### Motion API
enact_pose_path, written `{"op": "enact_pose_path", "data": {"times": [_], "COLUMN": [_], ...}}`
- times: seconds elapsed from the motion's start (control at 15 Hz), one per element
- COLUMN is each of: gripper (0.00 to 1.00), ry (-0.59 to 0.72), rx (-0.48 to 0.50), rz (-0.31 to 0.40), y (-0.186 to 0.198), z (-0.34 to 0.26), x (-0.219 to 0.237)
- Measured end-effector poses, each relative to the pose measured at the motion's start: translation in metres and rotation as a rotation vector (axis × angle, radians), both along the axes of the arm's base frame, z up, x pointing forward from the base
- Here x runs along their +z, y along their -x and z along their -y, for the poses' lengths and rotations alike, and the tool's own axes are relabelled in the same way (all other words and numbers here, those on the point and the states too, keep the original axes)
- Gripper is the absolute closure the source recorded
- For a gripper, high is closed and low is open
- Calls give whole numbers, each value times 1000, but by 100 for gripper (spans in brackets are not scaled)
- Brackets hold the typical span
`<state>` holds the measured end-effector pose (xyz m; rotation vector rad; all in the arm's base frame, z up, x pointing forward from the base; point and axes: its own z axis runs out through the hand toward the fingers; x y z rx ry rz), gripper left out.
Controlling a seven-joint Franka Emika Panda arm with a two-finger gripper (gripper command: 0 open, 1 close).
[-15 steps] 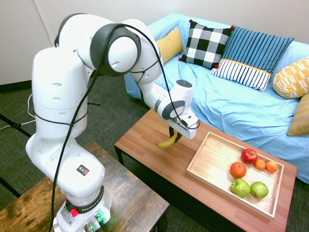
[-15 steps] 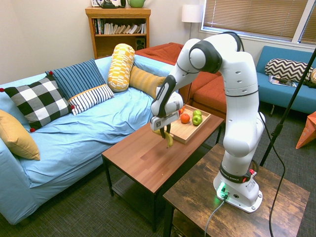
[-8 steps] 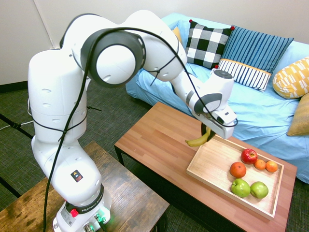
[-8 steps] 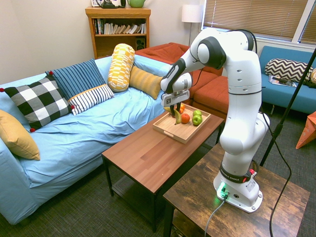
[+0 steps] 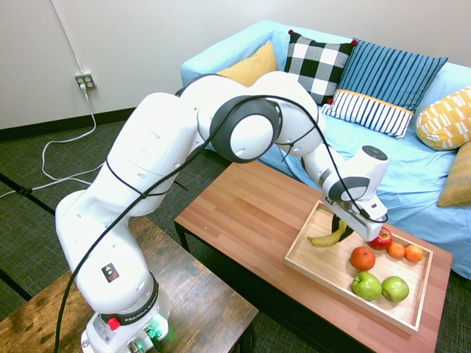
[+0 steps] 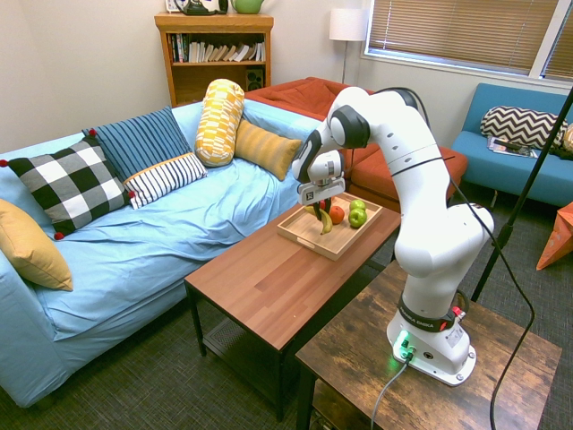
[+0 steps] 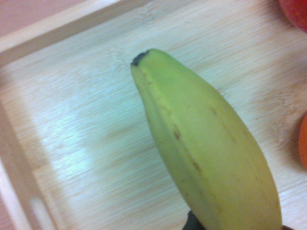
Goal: Put banana in the tray
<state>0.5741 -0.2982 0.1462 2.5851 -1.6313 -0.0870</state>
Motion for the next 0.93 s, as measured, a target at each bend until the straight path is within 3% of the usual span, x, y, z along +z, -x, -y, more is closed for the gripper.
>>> {"op": "enact_pose_path", "data": {"times": [0.27,0.33,0.93], "gripper": [100,0,0], "ry": [-19,-20,-32], "rx": [-9,-10,-22], "rz": [-16,-21,-40], "y": [-5,-4,11], "z": [-3,-3,9], "x": [-30,-34,-49]}}
